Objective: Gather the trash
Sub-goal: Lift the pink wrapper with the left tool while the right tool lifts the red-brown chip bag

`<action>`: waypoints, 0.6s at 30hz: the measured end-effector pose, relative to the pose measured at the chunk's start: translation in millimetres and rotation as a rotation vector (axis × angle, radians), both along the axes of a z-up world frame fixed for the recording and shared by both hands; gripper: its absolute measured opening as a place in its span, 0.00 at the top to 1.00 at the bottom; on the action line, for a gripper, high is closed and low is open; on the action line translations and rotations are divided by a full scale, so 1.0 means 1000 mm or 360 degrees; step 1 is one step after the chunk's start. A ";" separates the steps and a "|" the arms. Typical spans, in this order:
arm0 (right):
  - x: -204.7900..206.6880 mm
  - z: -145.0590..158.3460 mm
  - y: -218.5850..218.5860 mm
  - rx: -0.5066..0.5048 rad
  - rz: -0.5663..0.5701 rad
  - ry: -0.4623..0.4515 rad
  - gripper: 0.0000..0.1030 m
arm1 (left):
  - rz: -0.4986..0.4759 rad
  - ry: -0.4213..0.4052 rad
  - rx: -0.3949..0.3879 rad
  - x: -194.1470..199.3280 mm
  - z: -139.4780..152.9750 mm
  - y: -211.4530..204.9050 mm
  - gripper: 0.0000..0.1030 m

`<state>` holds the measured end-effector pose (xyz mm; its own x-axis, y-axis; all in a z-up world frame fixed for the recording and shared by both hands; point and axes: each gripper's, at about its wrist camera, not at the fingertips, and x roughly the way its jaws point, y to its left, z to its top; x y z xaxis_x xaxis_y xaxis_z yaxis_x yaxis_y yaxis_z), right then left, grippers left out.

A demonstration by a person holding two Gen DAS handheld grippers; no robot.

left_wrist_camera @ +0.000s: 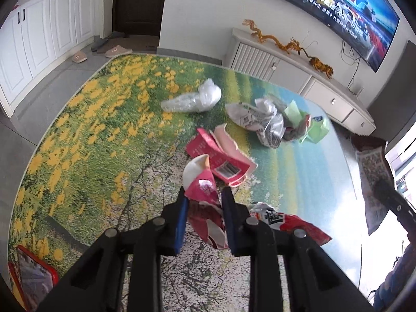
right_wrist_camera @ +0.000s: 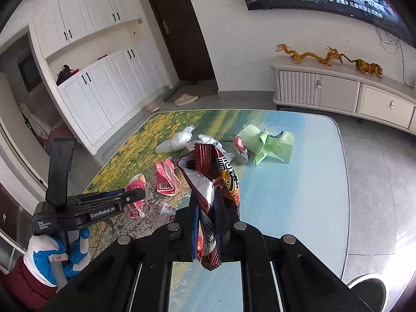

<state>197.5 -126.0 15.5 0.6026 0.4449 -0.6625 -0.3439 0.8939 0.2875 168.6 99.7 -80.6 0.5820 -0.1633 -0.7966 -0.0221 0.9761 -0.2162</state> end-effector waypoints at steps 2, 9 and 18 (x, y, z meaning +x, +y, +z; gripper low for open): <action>-0.010 0.006 -0.006 0.0026 -0.0040 -0.0024 0.90 | 0.0009 -0.0042 -0.0010 -0.005 0.011 0.002 0.77; -0.040 0.029 -0.034 0.0071 -0.0181 -0.0105 0.90 | -0.0066 -0.0183 -0.0077 -0.026 0.052 -0.009 0.77; -0.079 0.052 -0.084 0.0090 -0.0418 -0.0208 0.90 | -0.0307 -0.0336 -0.0206 -0.052 0.097 -0.052 0.77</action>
<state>118.5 -210.1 67.3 0.7806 0.2962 -0.5503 -0.1401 0.9411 0.3078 117.0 47.2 16.7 0.6808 -0.3793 -0.6265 0.2198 0.9218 -0.3192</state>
